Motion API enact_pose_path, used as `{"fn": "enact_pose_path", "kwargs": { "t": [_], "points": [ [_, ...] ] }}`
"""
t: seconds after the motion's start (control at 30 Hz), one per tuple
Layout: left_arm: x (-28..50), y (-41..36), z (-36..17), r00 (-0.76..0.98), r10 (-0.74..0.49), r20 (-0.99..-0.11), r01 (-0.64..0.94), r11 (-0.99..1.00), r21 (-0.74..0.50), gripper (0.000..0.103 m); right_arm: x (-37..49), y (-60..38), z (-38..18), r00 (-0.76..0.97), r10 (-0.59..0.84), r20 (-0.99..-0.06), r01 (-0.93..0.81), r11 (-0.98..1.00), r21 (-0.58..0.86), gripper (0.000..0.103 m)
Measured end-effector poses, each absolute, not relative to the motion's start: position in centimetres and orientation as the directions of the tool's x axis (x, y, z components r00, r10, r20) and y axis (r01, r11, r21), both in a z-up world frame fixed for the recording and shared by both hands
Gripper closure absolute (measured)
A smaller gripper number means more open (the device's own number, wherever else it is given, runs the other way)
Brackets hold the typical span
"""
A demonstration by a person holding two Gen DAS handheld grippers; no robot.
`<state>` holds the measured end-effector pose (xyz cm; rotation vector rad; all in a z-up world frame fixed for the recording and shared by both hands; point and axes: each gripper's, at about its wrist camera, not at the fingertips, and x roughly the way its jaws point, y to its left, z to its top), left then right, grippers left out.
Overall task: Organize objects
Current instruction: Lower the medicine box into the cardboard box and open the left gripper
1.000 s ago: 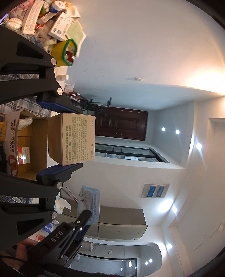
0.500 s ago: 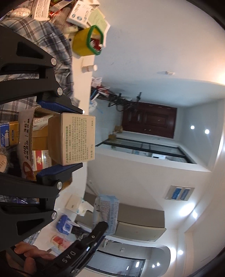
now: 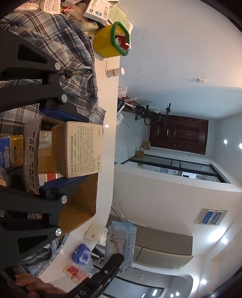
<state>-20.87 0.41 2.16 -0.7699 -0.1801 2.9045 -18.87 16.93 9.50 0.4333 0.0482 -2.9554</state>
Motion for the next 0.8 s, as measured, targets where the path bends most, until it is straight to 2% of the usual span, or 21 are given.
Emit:
{"fn": "enact_pose_path", "kwargs": {
  "t": [0.2,0.57,0.6,0.63,0.67,0.7,0.8],
  "points": [
    [-21.7,0.7,1.0,-0.844,0.141,-0.517,-0.081,-0.987,-0.137,0.048,-19.1,15.8,9.1,-0.938,-0.165,-0.305,0.181,-0.983,-0.024,0.078],
    [-21.4,0.7,1.5,-0.85,0.156,-0.503,-0.091,-0.984,-0.151,0.048,-19.4,15.9,8.9,-0.938,-0.156,-0.309,0.17,-0.985,-0.019,0.078],
    [-21.4,0.7,1.5,-0.849,0.155,-0.505,-0.09,-0.984,-0.152,0.043,-19.4,15.9,8.9,-0.938,-0.156,-0.309,0.171,-0.985,-0.022,0.078],
    [-21.4,0.6,1.4,-0.849,0.15,-0.506,-0.082,-0.985,-0.155,0.03,-19.4,15.9,8.9,-0.939,-0.154,-0.309,0.17,-0.985,-0.024,0.078],
    [-21.3,0.5,1.4,-0.853,0.146,-0.502,-0.075,-0.984,-0.159,0.024,-19.4,16.0,8.8,-0.939,-0.154,-0.309,0.169,-0.985,-0.022,0.078],
    [-21.0,0.3,1.5,-0.86,0.141,-0.49,-0.066,-0.984,-0.167,0.02,-19.4,16.1,8.8,-0.938,-0.157,-0.31,0.171,-0.985,-0.019,0.078],
    [-20.2,-0.1,2.2,-0.879,0.143,-0.455,-0.068,-0.982,-0.179,0.018,-19.4,16.3,8.8,-0.935,-0.165,-0.314,0.175,-0.984,-0.005,0.078]
  ]
}}
